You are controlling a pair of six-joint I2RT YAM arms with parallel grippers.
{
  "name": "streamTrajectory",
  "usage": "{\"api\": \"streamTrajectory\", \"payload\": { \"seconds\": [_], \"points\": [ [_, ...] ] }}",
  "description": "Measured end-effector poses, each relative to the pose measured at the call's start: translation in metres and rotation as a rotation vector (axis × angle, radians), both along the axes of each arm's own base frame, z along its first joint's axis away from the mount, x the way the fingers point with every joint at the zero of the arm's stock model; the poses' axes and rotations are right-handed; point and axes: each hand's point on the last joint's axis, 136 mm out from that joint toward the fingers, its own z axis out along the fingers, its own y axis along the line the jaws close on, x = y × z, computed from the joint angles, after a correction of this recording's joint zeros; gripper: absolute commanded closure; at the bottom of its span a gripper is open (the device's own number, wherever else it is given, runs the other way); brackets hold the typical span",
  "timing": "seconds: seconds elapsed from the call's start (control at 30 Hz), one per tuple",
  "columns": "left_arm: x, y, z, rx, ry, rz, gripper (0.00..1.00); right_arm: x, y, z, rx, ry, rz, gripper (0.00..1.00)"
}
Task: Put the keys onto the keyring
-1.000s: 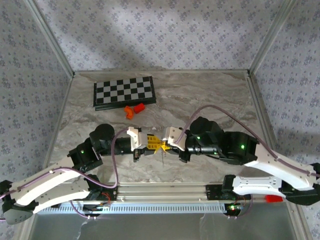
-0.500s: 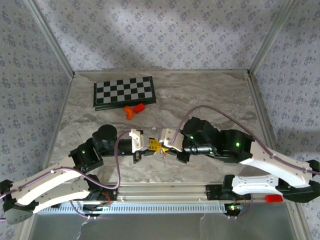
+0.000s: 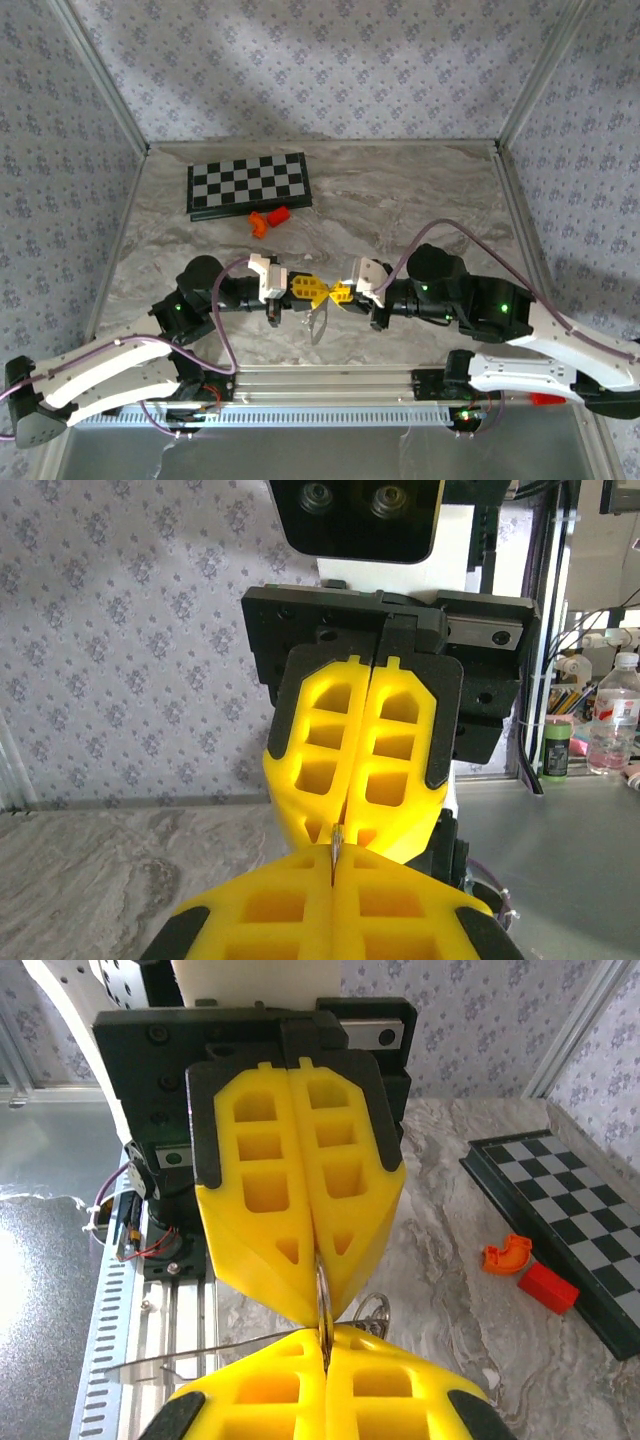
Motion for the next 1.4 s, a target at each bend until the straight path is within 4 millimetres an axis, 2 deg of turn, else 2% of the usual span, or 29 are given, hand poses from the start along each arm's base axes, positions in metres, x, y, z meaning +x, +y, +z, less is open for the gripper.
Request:
{"api": "streamTrajectory", "payload": {
  "seconds": [0.23,0.47,0.63,0.83,1.0,1.27,1.4],
  "points": [
    [0.000,0.000,0.000,-0.001,0.004,-0.003,1.00,0.000,0.000,0.002,0.025,-0.006,-0.002,0.82],
    [0.000,0.000,0.000,-0.009,0.015,-0.004,1.00,0.000,0.000,0.001,0.047,-0.013,-0.001,0.83],
    [-0.001,0.000,0.000,-0.023,0.024,-0.008,1.00,-0.002,-0.005,0.000,0.073,-0.017,-0.003,0.77],
    [-0.002,0.001,0.002,-0.038,0.026,-0.015,1.00,-0.004,-0.011,0.000,0.104,-0.010,-0.008,0.79],
    [-0.003,0.001,0.003,-0.040,0.031,-0.019,1.00,-0.005,-0.008,-0.002,0.106,-0.004,0.003,0.74],
    [-0.005,0.001,0.002,-0.039,0.030,-0.031,1.00,-0.004,-0.006,-0.002,0.116,0.002,0.000,0.94],
    [-0.007,0.001,0.004,-0.044,0.026,-0.042,1.00,-0.004,-0.004,-0.004,0.113,0.010,0.009,0.99]
  ]
}}
